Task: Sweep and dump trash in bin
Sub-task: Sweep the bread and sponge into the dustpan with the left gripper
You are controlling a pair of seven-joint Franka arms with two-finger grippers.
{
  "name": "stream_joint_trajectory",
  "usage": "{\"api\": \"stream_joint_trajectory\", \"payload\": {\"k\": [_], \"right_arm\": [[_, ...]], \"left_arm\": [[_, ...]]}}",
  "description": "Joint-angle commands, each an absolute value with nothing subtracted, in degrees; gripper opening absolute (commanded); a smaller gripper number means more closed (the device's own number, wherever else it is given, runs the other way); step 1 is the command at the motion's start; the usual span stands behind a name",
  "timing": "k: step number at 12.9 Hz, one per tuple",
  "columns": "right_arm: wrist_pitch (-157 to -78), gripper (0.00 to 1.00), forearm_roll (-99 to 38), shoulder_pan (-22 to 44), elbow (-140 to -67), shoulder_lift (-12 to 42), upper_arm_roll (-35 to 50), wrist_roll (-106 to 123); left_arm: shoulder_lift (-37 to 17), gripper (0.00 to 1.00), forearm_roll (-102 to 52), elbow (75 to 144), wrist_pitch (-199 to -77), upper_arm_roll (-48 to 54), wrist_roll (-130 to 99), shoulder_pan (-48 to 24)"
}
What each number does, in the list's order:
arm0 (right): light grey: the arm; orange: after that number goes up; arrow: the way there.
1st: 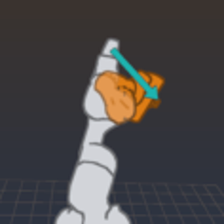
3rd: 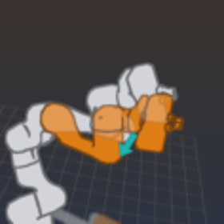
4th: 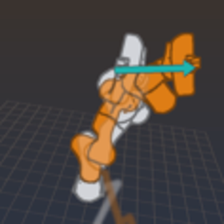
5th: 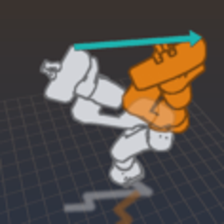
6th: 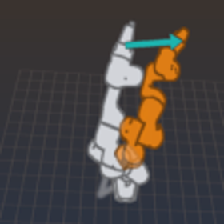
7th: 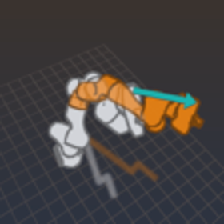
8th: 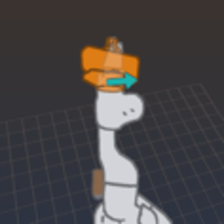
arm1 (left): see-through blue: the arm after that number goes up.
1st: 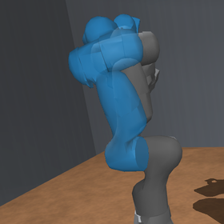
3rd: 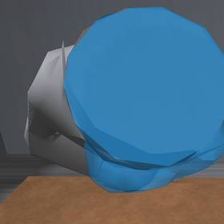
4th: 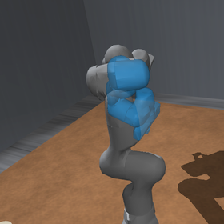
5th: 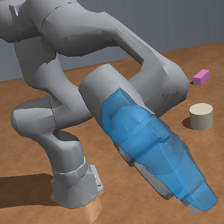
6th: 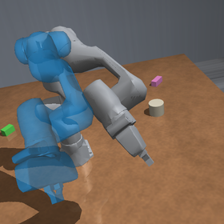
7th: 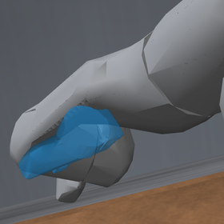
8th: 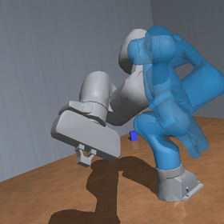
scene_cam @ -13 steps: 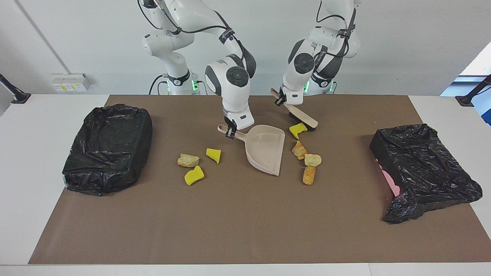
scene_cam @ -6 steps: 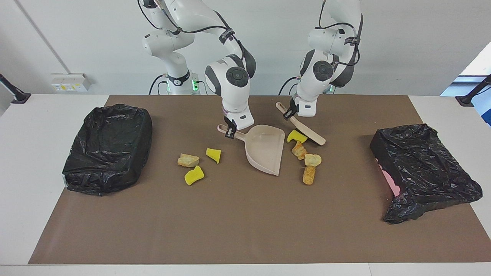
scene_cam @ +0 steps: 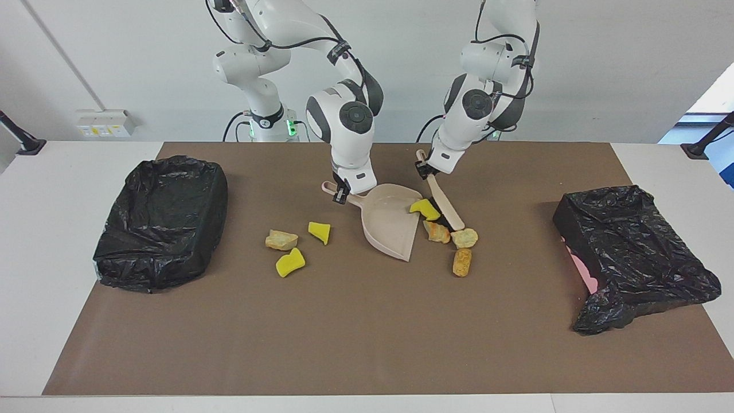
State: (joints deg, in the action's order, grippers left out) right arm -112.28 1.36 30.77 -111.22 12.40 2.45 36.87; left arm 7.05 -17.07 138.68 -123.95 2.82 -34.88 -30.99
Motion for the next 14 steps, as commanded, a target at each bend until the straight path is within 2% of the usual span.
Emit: {"api": "stream_joint_trajectory", "payload": {"k": [1, 5, 8, 11, 14], "right_arm": [[-111.3, 0.0, 1.3, 30.7, -111.3, 11.9, 2.8, 35.8], [-111.3, 0.0, 1.3, 30.8, -111.3, 11.8, 2.8, 35.5], [-111.3, 0.0, 1.3, 30.8, -111.3, 11.8, 2.8, 35.5], [-111.3, 0.0, 1.3, 30.8, -111.3, 11.8, 2.8, 35.2], [-110.2, 0.0, 1.2, 30.8, -111.3, 11.6, 2.9, 34.7]], "left_arm": [[6.2, 0.0, -17.8, 137.0, -124.5, 2.6, -28.1, -34.4], [5.3, 0.0, -18.0, 132.8, -123.0, 2.7, -24.1, -35.8], [5.7, 0.0, -17.8, 127.1, -113.2, 1.8, -20.5, -34.4], [5.3, 0.0, -13.1, 123.8, -110.5, 1.5, -15.4, -27.4], [4.1, 0.0, -5.5, 123.4, -112.0, 1.5, -13.9, -21.1]]}}
